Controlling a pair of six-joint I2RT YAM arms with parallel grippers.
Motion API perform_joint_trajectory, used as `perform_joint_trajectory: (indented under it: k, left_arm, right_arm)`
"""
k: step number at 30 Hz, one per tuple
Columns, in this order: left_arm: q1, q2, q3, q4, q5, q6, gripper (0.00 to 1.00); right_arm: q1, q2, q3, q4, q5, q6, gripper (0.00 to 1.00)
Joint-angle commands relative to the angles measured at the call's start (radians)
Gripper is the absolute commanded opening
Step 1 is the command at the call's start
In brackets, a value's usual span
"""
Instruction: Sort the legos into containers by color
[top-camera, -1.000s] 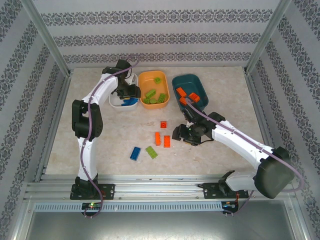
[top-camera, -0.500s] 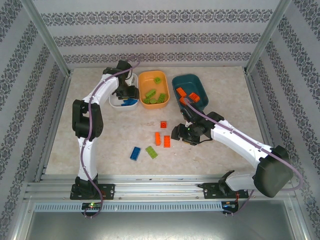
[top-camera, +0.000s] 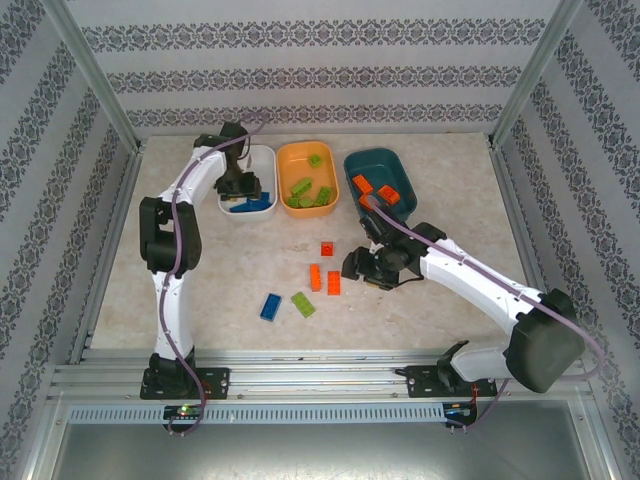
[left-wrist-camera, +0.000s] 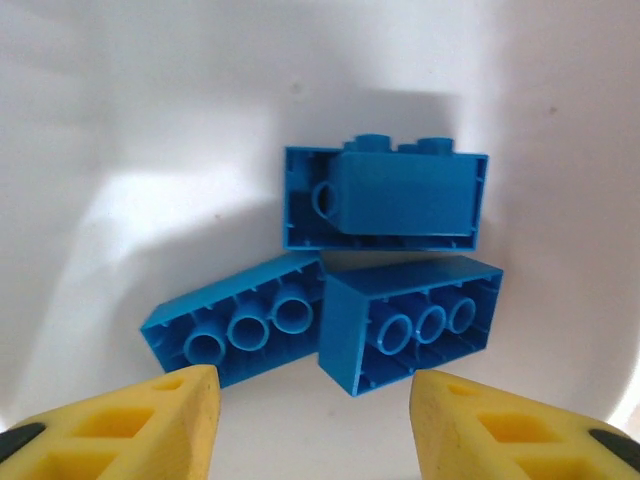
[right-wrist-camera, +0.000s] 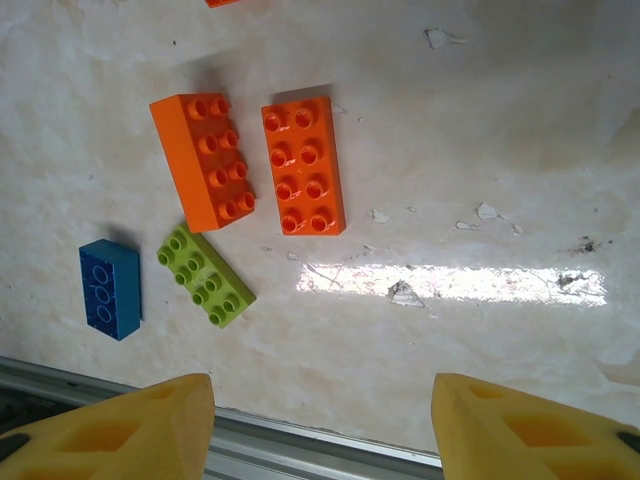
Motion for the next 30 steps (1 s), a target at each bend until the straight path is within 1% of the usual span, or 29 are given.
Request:
perform_joint_trajectory:
  k: [1, 3, 5, 9, 11, 14, 16, 19, 21, 24, 30]
  left_arm:
    - [0.010, -0.061, 0.029, -0.014, 0.095, -0.014, 0.62]
    - [-0.003, -0.135, -0.011, 0.004, 0.148, -0.025, 0.68]
    - [-0.028, -0.234, -0.100, 0.022, 0.169, -0.025, 0.71]
    - [-0.095, -0.482, -0.393, 0.031, 0.160, -0.019, 0.78]
    - [-0.135, -0.599, -0.554, 0.027, 0.150, -0.023, 0.78]
    - [-0.228, -0.753, -0.767, 0.029, 0.116, -0.070, 0.79]
    - [-0.322, -0.820, -0.910, 0.056, 0.103, -0.128, 0.78]
    - [-0.443, -0.860, -1.065, 0.126, 0.085, -0.228, 0.78]
    - [-0.485, -0.875, -1.134, 0.181, 0.076, -0.289, 0.77]
    - [-0.512, -0.883, -1.190, 0.241, 0.065, -0.349, 0.76]
    - [-0.526, -0.828, -1.192, 0.300, 0.039, -0.343, 0.75]
  right_arm:
    - [0.018, 0.026, 0.048, -0.012, 0.005, -0.015, 0.59]
    - [0.019, 0.046, 0.060, -0.014, 0.007, -0.035, 0.60]
    - [0.022, 0.069, 0.073, -0.019, 0.005, -0.057, 0.59]
    - [0.024, 0.106, 0.085, -0.003, 0.000, -0.091, 0.60]
    - [0.026, 0.124, 0.087, 0.007, -0.002, -0.109, 0.60]
    - [0.031, 0.168, 0.101, 0.001, -0.004, -0.136, 0.60]
    - [0.029, 0.199, 0.112, 0.009, -0.012, -0.154, 0.60]
    - [0.032, 0.250, 0.144, 0.029, -0.036, -0.174, 0.59]
    - [0.038, 0.290, 0.166, 0.039, -0.051, -0.183, 0.59]
    - [0.054, 0.350, 0.212, 0.040, -0.068, -0.201, 0.59]
    - [0.072, 0.422, 0.286, 0.009, -0.086, -0.235, 0.59]
